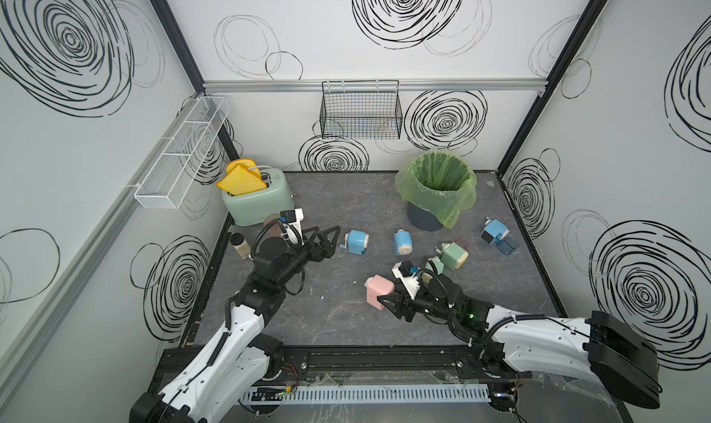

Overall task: Take out the pencil sharpener tray and clean the shavings
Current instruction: Place the pencil sharpener at the center of the board.

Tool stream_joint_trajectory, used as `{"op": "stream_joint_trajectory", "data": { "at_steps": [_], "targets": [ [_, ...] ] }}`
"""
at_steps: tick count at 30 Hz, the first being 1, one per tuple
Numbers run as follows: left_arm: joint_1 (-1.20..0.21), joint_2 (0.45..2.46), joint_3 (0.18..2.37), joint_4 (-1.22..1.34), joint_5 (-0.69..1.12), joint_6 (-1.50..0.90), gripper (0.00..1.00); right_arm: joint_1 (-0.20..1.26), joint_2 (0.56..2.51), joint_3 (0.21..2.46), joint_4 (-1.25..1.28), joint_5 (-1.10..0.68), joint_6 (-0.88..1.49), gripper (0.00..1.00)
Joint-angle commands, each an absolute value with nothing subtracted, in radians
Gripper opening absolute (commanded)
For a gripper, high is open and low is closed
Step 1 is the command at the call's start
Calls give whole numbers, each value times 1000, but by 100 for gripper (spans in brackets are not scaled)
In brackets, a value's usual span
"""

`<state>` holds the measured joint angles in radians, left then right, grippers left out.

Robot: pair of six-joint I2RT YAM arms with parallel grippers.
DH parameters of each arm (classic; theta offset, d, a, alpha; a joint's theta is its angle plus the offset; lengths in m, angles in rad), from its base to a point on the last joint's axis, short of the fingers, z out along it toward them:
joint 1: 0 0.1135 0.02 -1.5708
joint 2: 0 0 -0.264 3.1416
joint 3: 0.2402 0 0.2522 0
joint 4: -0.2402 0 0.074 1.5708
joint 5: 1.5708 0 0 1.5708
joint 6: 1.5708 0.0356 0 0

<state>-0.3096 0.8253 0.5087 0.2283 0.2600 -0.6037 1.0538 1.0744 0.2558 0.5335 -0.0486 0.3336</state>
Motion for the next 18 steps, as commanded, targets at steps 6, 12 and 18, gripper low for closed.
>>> {"op": "stream_joint_trajectory", "data": {
  "at_steps": [6,12,18],
  "targets": [
    [-300,885,523,317,281,-643,97,1082,1269,203,910,186,268,44],
    [-297,887,517,324,287,-643,97,1140,1351,226,924,249,258,55],
    [-297,894,513,334,293,-649,97,1147,1332,255,827,214,254,92]
  ]
}}
